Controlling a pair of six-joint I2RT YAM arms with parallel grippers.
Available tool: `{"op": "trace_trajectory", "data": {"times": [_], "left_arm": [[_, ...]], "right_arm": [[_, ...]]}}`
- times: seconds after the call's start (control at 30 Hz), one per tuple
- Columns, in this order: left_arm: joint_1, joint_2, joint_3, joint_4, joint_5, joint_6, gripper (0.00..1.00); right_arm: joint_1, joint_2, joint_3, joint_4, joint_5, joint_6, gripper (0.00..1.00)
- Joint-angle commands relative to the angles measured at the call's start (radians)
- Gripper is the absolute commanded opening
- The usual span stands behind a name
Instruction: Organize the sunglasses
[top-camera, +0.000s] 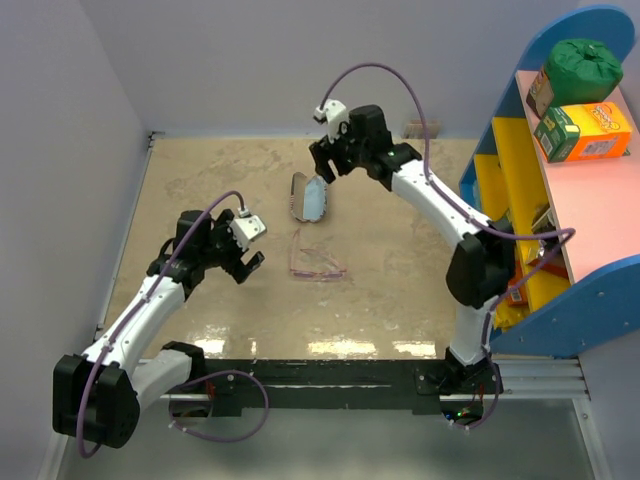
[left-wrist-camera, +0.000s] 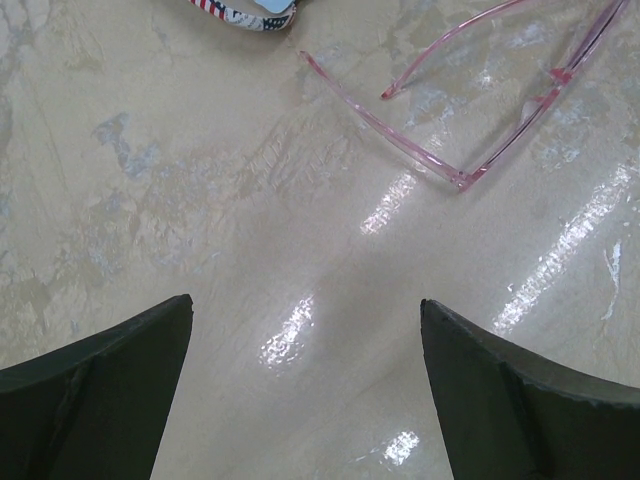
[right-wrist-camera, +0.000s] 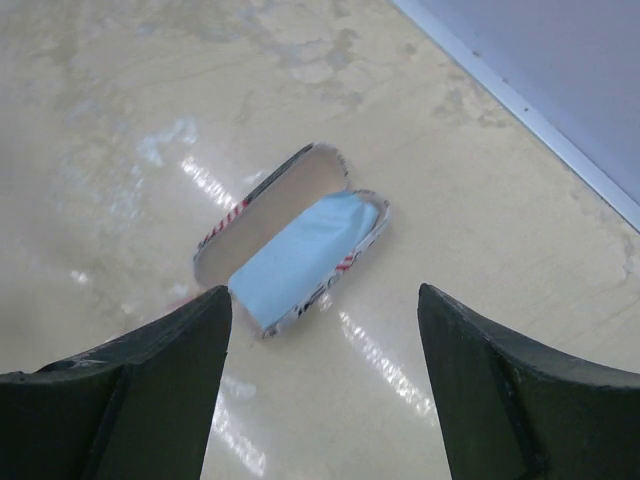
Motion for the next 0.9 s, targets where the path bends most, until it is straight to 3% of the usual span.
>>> {"op": "trace_trajectory", "data": {"times": [0.0, 0.07, 0.23, 0.53, 0.87], "left_arm": [[0.011, -0.016, -0.004, 0.037, 0.017, -0.018, 1.00], [0.017, -0.019, -0.003, 0.040, 0.016, -0.021, 1.00], [0.074, -0.026, 0.004, 0.034, 0.082, -0.035, 1.00], [0.120, -0.022, 0.008, 0.020, 0.134, -0.022, 1.00], [0.134, 0.003, 0.008, 0.017, 0.142, -0.021, 1.00]], "right_arm": [[0.013, -0.167, -0.241, -0.093, -0.222, -0.249, 0.76], [0.025, -0.213, -0.371, -0.099, -0.276, -0.298, 0.74], [0.110, -0.273, -0.506, -0.194, -0.337, -0.427, 0.72], [0.212, -0.207, -0.548, -0.208, -0.338, -0.457, 0.70], [0.256, -0.081, -0.536, -0.127, -0.216, -0.409, 0.70]]}}
